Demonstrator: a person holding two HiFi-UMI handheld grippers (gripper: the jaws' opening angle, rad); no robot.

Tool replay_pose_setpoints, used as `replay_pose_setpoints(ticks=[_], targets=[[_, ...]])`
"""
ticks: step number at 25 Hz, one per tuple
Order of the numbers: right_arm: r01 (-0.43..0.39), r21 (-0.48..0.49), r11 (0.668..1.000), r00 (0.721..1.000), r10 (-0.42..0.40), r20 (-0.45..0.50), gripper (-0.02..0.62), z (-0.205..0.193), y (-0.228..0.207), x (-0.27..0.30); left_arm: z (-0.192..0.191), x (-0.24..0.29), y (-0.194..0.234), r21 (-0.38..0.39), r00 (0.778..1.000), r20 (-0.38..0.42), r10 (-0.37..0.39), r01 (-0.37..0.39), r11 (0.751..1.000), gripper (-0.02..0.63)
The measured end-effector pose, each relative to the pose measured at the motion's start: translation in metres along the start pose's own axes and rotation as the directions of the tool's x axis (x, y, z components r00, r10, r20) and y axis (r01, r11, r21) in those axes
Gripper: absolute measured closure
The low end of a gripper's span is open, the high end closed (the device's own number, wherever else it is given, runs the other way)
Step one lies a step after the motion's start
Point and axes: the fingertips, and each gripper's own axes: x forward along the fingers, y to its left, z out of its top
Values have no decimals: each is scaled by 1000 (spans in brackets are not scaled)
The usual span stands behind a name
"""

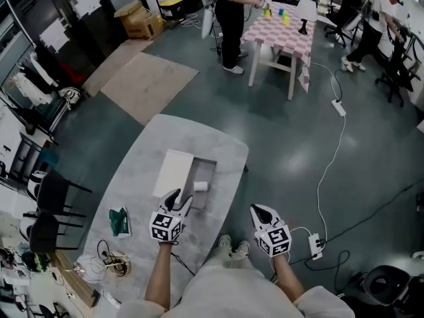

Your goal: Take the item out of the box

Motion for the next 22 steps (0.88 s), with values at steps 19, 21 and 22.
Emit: replay_pose_setpoints(ticks=[19, 21, 22], targets=[[4, -16, 1000, 992, -6, -128, 594, -6, 0, 26, 1, 48, 32, 88, 993, -65, -97, 103, 991, 425], [0, -16, 1000, 990, -2, -139, 594, -8, -3, 28, 1, 55, 28, 133, 989, -97, -112, 124, 983, 425], [-2, -16, 1000, 990, 0, -143, 594, -10, -4, 30, -1, 58, 27, 160, 986, -116, -119, 137, 978, 425]])
